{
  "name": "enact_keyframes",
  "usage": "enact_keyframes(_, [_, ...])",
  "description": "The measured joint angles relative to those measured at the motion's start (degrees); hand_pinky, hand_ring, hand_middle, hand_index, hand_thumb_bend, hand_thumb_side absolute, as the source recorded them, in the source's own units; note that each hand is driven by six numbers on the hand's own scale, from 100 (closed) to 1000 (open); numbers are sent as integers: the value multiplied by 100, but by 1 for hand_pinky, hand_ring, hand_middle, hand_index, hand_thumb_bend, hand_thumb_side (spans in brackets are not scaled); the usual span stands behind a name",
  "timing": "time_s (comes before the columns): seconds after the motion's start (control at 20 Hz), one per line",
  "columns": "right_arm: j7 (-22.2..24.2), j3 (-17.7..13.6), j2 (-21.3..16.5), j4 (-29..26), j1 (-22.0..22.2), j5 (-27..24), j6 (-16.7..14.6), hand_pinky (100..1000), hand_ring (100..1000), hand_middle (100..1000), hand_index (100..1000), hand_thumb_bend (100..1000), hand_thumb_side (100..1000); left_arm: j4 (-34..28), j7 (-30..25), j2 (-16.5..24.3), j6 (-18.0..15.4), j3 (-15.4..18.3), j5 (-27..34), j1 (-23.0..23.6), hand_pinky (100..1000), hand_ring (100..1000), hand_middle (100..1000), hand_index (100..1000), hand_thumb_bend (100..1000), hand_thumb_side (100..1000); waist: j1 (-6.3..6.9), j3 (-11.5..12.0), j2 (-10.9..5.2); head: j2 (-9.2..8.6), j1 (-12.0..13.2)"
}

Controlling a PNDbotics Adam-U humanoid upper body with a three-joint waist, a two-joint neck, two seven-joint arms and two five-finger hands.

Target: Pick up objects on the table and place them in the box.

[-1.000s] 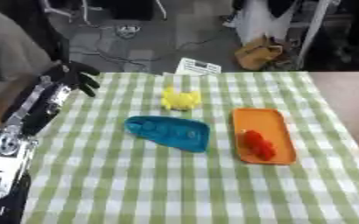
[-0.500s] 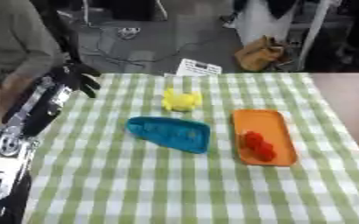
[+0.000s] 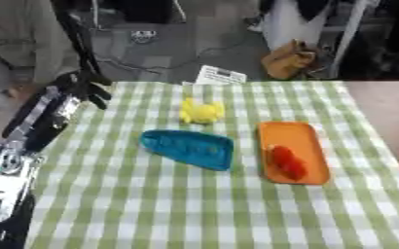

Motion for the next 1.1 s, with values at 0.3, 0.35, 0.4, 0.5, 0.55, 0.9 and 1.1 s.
enact_keyframes(0.3, [4,0,0,0,0,0,3,519,603,738,753,100,686,100,-14,139,-80,-42,-255,-249,597,655,715,817,100,641,0,-11,0,-1,1])
enact_keyframes(0.35, [6,0,0,0,0,0,6,519,603,738,753,100,686,166,-17,241,-146,-73,-403,-364,597,655,715,817,100,641,0,-19,0,-2,1])
enact_keyframes(0.4, [9,1,0,0,1,0,8,519,603,738,753,100,686,245,-7,332,-224,-102,-568,-474,612,667,728,829,100,550,0,-23,0,-4,1])
enact_keyframes(0.5, [13,1,0,0,1,0,12,519,603,738,753,100,686,432,35,488,-394,-158,-968,-669,612,667,728,829,100,550,0,-35,0,-13,2])
enact_keyframes(0.55, [14,1,0,0,1,0,14,519,603,738,753,100,686,526,70,541,-478,-186,-1162,-743,612,667,728,829,100,550,0,-39,0,-19,3])
enact_keyframes(0.9, [46,27,-1,0,3,-2,32,518,603,738,753,100,686,1015,152,817,-918,-515,-1882,-1134,675,726,800,866,100,212,0,-151,-5,-23,55])
enact_keyframes(1.1, [76,42,-1,0,3,-7,39,518,603,738,753,100,686,1516,-128,958,-1009,-926,-2226,-1696,679,729,802,867,100,203,0,-162,-5,-23,78])
